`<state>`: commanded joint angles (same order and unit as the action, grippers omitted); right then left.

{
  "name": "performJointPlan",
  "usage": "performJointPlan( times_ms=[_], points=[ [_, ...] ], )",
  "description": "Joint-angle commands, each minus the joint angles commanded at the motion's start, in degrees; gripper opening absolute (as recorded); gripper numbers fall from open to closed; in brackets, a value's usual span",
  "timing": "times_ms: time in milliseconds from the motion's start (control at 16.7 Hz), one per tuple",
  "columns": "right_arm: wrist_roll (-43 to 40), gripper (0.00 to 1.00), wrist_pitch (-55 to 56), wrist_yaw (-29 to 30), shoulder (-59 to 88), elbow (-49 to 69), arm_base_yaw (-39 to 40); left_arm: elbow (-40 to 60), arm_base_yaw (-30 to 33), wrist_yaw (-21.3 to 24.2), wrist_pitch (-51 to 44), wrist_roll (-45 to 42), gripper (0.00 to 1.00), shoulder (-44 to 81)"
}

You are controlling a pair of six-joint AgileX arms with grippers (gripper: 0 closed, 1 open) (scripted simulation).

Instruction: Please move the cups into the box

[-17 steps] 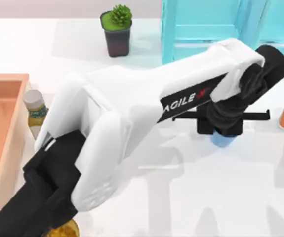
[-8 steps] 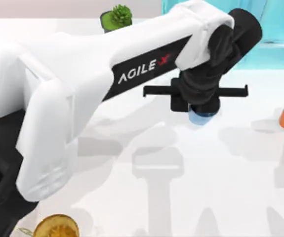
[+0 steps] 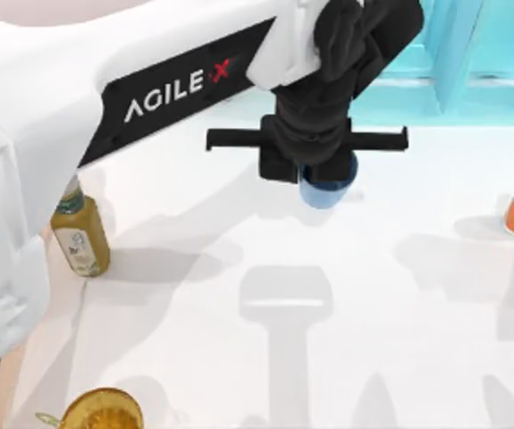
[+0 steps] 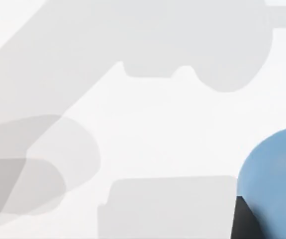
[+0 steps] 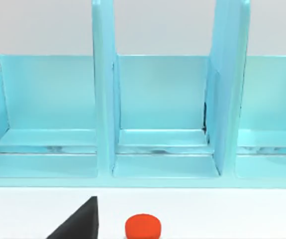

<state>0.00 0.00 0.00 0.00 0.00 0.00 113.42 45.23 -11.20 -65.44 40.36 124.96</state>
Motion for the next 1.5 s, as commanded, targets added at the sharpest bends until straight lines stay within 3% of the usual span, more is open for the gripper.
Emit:
performJointPlan(
  times_ms=[240,420,1140,1320,1500],
  points=[
    [0.0,1.0,0.0,0.0,0.0,0.0,0.0,0.25,-0.41,0.2,-0.38,-0.74,0.0,-0.43],
    [0.0,1.0,0.0,0.0,0.0,0.0,0.0,-0.24,-5.77,2.16,-3.13,-6.24,0.0,-4.36],
    [0.0,1.0,0.0,0.0,0.0,0.0,0.0,-11.63,-52.11,12.29,-14.59,-54.11,0.0,-21.27],
    [0.0,1.0,0.0,0.0,0.0,0.0,0.0,-15.74,-61.21,13.21,-14.31,-61.12,0.0,-21.59],
    [0.0,1.0,0.0,0.0,0.0,0.0,0.0,-18.42,-66.49,13.31,-13.77,-63.54,0.0,-20.94]
  ],
)
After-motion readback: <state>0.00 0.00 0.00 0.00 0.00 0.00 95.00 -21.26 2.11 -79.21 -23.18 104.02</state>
